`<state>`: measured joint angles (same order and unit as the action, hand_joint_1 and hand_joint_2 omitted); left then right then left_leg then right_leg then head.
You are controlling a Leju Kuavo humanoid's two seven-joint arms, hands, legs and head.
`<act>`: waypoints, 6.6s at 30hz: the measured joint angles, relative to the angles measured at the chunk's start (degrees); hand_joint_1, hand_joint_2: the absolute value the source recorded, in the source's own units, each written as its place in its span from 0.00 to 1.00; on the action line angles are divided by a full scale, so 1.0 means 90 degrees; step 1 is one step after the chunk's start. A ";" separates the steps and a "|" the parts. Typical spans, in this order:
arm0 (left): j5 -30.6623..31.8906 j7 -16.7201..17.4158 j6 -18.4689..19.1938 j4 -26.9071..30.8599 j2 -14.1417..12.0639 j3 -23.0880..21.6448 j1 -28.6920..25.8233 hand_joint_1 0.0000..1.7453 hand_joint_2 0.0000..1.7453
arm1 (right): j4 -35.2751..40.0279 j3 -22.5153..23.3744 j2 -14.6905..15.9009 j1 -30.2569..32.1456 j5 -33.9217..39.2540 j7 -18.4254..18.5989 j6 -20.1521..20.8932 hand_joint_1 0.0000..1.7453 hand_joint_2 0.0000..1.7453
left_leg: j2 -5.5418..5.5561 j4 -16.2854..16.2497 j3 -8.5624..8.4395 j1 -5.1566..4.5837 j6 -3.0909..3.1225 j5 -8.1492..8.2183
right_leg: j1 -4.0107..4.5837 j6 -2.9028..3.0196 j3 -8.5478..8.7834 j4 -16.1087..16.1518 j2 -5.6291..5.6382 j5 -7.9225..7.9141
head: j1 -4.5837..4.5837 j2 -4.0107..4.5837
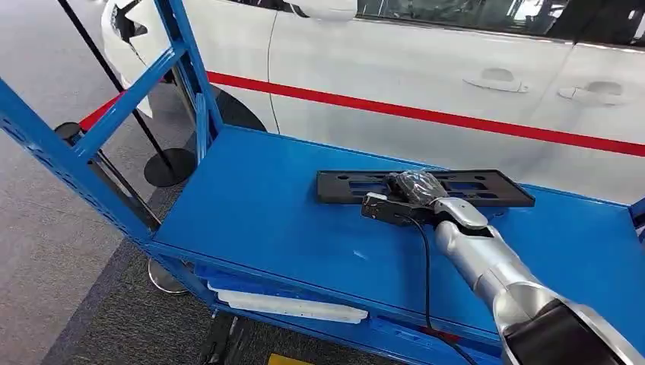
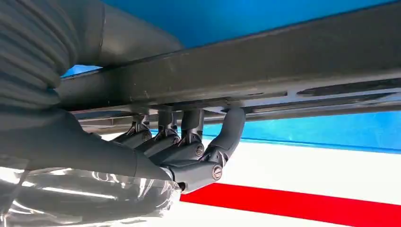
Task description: Take the parts from the cabinet and place them on the table.
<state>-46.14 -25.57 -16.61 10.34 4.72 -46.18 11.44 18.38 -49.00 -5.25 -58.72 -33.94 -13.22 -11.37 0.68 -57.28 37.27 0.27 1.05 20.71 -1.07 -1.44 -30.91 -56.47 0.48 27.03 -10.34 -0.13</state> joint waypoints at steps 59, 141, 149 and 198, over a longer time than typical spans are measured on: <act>0.0663 0.0299 -0.0367 0.0046 -0.0024 -0.0141 -0.0318 0.00 1.00 | 0.1229 0.1545 0.0328 -0.0703 0.1872 -0.1440 -0.0381 1.00 1.00 | -0.0006 0.0000 0.0006 -0.0003 0.0001 -0.0001 | 0.0000 -0.0001 -0.0009 -0.0002 0.0003 -0.0001 | 0.0000 0.0000; 0.0556 0.0007 -0.0379 0.0046 -0.0134 -0.0080 -0.0442 0.00 1.00 | 0.1943 0.1802 0.0265 -0.0793 0.2341 -0.1853 -0.0721 1.00 1.00 | -0.0001 0.0000 0.0014 -0.0003 0.0002 -0.0002 | -0.0001 -0.0002 -0.0012 -0.0003 -0.0001 -0.0001 | 0.0000 0.0000; 0.0571 0.0065 -0.0311 0.0046 -0.0148 -0.0080 -0.0421 0.00 1.00 | 0.2115 0.1800 0.0270 -0.1311 0.2278 -0.1314 -0.0779 1.00 1.00 | -0.0003 0.0000 0.0016 -0.0003 0.0003 -0.0003 | 0.0000 -0.0002 -0.0014 -0.0005 0.0000 -0.0002 | 0.0000 0.0000; 0.1008 0.0248 -0.0522 0.0044 -0.0199 -0.0255 -0.0365 0.00 1.00 | 0.2399 0.1775 0.0109 -0.1197 0.1972 -0.1197 -0.0799 1.00 1.00 | -0.0066 -0.0080 -0.0389 0.0017 0.0117 0.0406 | 0.0044 -0.0022 -0.1252 -0.1601 -0.0041 0.0421 | 0.0020 0.0000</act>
<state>-37.07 -23.34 -21.31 10.73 2.93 -48.48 8.16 39.98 -33.03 -4.26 -69.49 -16.20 -24.00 -18.56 0.09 -58.00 33.77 0.42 2.10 24.37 -0.67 -1.63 -42.18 -70.88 0.11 30.82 -10.16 -0.13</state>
